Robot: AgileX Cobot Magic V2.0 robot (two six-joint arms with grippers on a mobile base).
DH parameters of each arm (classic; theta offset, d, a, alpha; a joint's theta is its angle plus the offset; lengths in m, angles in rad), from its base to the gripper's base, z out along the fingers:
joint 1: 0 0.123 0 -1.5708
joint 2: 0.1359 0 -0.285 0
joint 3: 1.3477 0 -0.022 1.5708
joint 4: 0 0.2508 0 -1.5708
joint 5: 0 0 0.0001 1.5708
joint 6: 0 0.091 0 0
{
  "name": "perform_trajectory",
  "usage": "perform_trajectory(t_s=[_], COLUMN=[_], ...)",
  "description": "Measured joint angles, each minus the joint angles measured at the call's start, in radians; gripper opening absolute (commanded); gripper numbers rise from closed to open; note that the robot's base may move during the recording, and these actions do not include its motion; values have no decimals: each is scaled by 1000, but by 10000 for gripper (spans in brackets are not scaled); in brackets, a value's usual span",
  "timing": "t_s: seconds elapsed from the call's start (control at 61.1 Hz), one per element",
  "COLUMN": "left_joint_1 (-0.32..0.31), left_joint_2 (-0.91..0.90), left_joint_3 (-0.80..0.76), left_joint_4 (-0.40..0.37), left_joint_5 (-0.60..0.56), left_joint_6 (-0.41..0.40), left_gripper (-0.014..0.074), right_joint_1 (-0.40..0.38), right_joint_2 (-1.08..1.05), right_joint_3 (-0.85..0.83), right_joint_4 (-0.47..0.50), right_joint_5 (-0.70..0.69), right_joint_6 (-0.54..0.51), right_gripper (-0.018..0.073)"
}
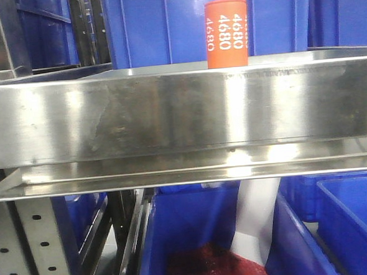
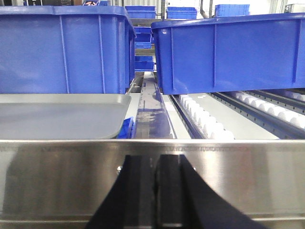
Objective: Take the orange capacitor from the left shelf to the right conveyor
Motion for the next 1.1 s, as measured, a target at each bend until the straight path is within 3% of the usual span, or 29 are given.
perform_trajectory(t_s=[0.426,0.573,0.655,0.884,1.097], left_joint_1=[0,0,0,0,0], left_joint_2=[0,0,0,0,0], left_joint_3=[0,0,0,0,0], left_joint_4=[0,0,0,0,0], left_joint_5=[0,0,0,0,0], left_joint_6=[0,0,0,0,0], left_gripper=[-126,-126,-126,-126,-126], right_joint_1=[0,2,2,43,214], right_joint_2=[0,0,0,100,389], right_joint_3=[0,0,-30,-328,-604], right_joint_4=[0,0,-32,-187,-201], right_joint_5=[-58,-182,-177,-23,105], right_joint_6=[37,115,155,210,219], right_gripper=[52,52,52,76,155])
